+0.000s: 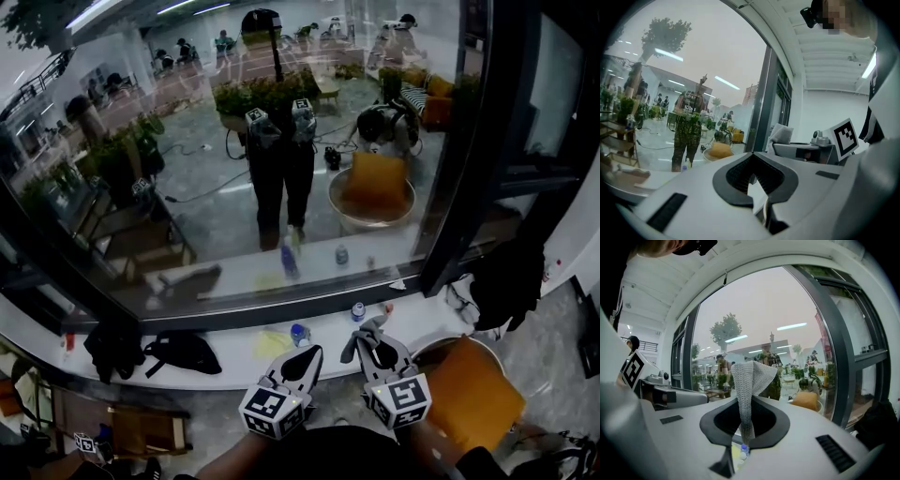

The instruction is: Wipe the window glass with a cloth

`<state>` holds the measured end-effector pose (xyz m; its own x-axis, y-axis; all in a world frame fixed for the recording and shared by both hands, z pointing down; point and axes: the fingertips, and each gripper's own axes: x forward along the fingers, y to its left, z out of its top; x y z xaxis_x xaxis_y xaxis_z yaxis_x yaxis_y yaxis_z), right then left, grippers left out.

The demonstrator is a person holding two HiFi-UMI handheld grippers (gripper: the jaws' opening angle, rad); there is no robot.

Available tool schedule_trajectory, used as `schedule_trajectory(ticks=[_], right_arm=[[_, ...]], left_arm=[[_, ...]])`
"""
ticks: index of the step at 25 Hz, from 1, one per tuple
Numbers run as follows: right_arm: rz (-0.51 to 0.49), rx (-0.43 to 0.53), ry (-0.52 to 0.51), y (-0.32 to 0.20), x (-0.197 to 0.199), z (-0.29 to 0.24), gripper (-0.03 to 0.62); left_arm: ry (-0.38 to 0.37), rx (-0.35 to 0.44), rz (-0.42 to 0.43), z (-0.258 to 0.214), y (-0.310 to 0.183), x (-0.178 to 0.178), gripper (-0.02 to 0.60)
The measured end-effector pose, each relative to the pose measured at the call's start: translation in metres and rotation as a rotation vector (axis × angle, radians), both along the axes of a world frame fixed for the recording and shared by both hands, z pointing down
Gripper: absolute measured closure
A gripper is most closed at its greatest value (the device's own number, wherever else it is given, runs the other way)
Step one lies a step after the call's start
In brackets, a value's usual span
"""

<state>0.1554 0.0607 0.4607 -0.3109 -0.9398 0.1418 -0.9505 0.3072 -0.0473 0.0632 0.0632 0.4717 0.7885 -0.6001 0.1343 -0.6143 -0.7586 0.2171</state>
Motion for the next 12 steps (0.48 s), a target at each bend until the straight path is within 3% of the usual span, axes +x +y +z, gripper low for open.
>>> schedule_trajectory(ticks=[12], right_arm=[[-0.019, 0.015, -0.003, 0.0041, -0.0041, -0.0026, 0.543]], left_arm=[[-0.006, 0.009, -0.004, 0.0015, 0.0085, -0.0038, 0.574]])
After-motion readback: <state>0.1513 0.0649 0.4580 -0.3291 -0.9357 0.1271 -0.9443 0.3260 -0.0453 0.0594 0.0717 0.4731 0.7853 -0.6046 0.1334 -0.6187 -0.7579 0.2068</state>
